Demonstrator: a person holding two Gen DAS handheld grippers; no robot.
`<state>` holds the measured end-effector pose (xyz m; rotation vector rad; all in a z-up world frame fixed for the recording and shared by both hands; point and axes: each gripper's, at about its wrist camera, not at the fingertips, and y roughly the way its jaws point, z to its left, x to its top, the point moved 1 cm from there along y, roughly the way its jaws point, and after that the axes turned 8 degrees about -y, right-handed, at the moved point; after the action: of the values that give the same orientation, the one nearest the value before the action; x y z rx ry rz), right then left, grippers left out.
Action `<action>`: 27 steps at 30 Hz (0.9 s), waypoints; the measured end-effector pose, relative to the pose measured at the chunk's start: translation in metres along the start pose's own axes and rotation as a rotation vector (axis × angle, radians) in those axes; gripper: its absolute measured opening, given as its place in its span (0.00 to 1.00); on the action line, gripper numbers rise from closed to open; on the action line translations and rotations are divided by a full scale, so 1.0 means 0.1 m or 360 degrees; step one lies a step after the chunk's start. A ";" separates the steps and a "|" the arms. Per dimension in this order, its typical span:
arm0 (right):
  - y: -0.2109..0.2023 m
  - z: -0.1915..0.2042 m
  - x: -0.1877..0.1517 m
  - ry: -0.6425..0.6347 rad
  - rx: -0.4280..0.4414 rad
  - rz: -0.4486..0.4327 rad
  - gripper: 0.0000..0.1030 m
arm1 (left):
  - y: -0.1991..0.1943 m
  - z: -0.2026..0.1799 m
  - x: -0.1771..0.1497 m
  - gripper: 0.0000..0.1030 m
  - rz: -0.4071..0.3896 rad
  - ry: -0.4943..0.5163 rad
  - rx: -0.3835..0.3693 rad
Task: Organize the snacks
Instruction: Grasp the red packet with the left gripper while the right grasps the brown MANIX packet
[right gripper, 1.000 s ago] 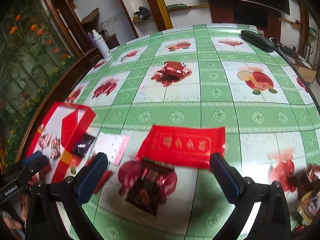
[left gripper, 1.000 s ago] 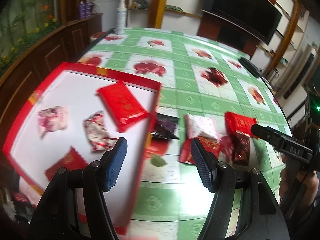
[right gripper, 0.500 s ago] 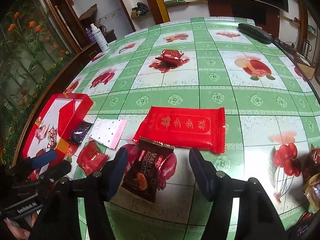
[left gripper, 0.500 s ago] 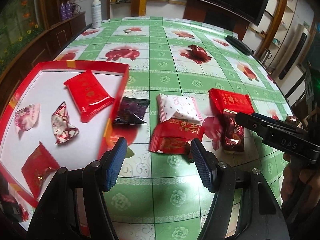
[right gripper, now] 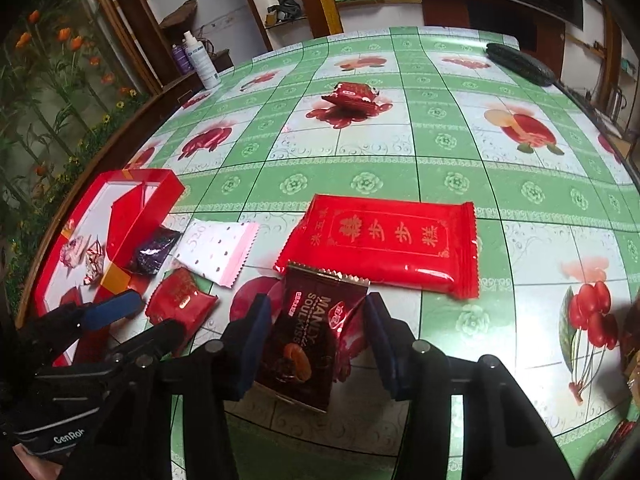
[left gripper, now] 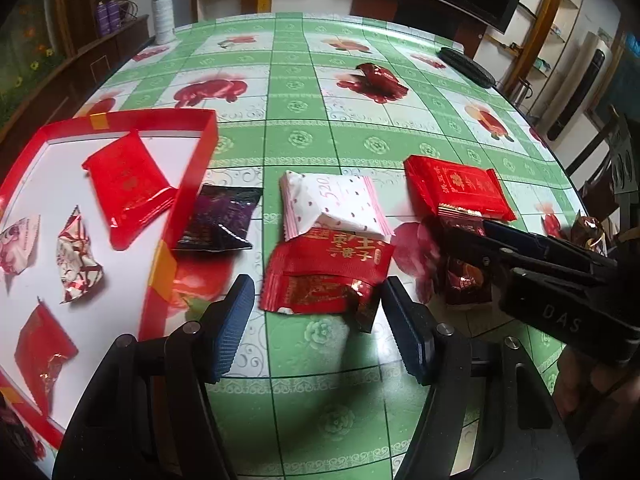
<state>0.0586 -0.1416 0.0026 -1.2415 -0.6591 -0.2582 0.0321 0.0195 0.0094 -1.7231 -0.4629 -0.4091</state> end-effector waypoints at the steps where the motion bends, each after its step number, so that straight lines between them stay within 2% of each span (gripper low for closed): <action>1: 0.00 0.01 0.00 -0.0008 -0.0004 -0.0003 0.50 | 0.01 -0.01 0.00 0.64 0.0003 0.0007 -0.0002; 5: 0.01 0.03 -0.01 -0.0058 -0.0067 -0.0011 0.41 | 0.06 -0.03 0.04 0.64 0.0020 0.0019 -0.0007; 10: 0.02 0.06 -0.01 -0.0112 -0.0103 -0.0020 0.41 | 0.12 -0.03 0.08 0.64 0.0025 0.0013 -0.0002; 16: 0.01 0.01 -0.02 -0.0077 -0.0058 -0.0042 0.42 | 0.11 -0.05 0.09 0.64 0.0021 0.0022 0.0005; 22: 0.01 0.04 -0.02 -0.0103 -0.0083 -0.0041 0.42 | 0.15 -0.06 0.12 0.65 0.0027 0.0020 0.0011; 27: 0.03 0.08 -0.02 -0.0154 -0.0131 -0.0038 0.41 | 0.18 -0.13 0.09 0.65 -0.0007 0.0101 0.0079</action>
<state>0.0556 -0.1336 0.0006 -1.3322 -0.7532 -0.2480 0.0490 0.0046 0.0016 -1.6563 -0.4278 -0.4507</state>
